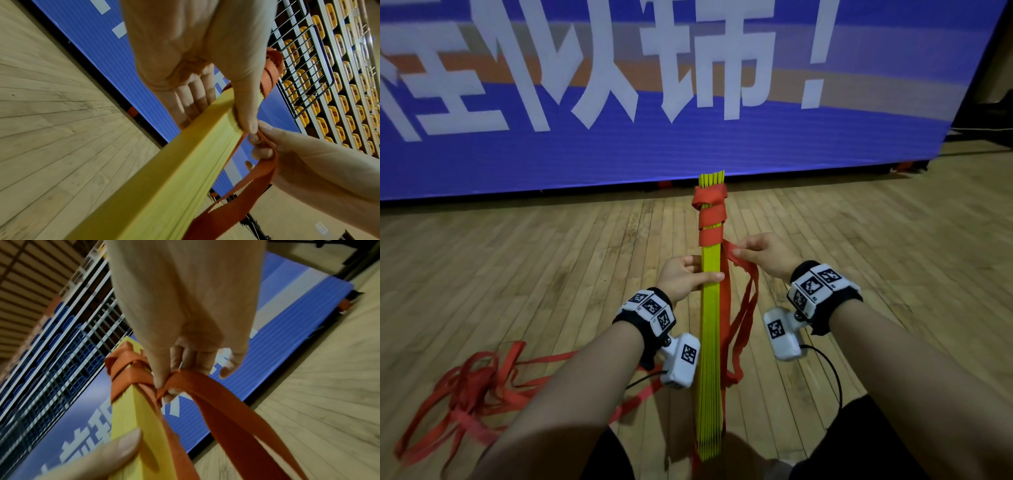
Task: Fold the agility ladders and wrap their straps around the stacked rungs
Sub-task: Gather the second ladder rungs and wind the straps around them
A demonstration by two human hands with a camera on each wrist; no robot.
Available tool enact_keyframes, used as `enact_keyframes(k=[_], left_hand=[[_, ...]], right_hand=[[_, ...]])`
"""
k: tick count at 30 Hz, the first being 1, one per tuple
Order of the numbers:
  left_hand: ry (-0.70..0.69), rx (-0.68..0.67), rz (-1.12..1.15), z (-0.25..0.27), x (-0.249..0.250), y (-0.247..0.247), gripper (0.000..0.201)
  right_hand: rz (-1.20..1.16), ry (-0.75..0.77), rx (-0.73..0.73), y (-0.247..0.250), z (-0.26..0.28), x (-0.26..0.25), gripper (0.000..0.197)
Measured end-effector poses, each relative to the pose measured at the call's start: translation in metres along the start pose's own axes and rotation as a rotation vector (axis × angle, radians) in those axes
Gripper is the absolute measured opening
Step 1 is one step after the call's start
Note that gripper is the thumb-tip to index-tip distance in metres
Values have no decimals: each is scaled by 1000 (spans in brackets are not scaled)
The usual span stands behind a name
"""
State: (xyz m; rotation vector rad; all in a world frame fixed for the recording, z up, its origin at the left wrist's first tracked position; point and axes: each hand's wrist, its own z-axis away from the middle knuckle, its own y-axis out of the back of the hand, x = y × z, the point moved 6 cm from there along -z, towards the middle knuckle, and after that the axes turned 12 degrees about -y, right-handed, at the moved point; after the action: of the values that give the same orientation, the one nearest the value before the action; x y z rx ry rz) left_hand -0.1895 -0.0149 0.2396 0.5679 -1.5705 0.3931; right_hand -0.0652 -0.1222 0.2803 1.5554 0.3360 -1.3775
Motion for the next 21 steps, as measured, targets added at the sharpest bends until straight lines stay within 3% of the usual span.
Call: enact_keyframes(k=[6, 8, 13, 17, 21], left_hand=[[-27, 90, -100, -3, -4, -2, 28], [-39, 110, -130, -6, -2, -1, 28], [-60, 127, -192, -7, 1, -1, 28], [-63, 141, -279, -7, 2, -2, 25], [-96, 197, -444, -4, 6, -3, 26]], right_hand=[[118, 39, 130, -10, -1, -13, 14], [109, 32, 157, -9, -2, -14, 20], [83, 16, 168, -12, 0, -17, 30], [25, -37, 161, -16, -1, -14, 22], [132, -74, 289, -19, 3, -15, 39]])
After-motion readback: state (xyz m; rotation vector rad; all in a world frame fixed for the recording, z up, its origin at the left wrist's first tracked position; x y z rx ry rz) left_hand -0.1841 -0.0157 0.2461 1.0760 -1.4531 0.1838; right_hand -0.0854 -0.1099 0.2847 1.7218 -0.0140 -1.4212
